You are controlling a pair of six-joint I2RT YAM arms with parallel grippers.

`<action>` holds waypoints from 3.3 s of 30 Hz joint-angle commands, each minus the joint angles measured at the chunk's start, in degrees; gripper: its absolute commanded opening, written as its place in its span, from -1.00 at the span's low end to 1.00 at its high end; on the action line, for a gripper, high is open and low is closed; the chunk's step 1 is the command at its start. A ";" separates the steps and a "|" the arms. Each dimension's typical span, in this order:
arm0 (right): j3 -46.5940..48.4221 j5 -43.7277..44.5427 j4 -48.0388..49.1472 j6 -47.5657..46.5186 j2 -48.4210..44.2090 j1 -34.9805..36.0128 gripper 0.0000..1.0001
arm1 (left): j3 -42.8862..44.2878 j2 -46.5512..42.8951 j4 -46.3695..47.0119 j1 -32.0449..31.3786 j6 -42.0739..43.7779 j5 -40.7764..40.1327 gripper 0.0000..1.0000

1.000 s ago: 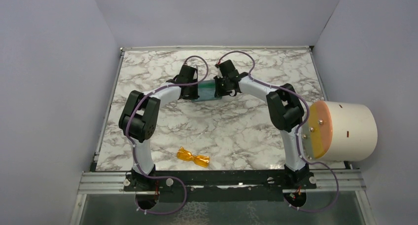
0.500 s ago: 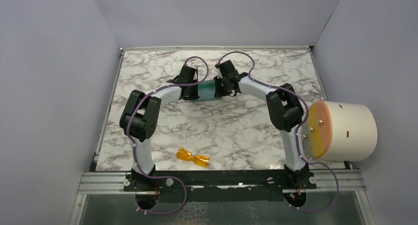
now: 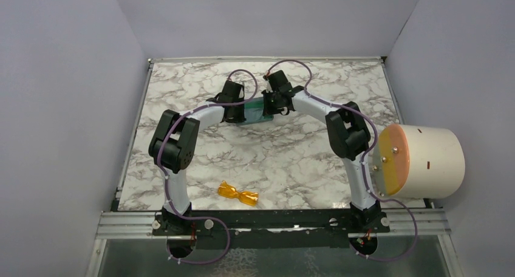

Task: Organize the sunglasses
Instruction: Place the glasses cleaning cloth in the sunglasses case.

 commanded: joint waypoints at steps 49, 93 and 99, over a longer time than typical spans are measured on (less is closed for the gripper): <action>0.03 9.81 -6.08 -2.95 -0.32 -0.21 -0.99 | 0.87 1.04 -3.27 -0.01 0.85 -3.12 -1.00; 3.36 5.01 -10.26 -4.49 2.18 -0.21 -0.99 | 2.75 2.84 -8.16 -0.01 0.99 -2.83 -1.00; 2.13 6.61 -9.06 -4.11 1.96 -0.17 -0.99 | 3.03 3.82 -7.70 -0.06 0.99 -3.34 -1.00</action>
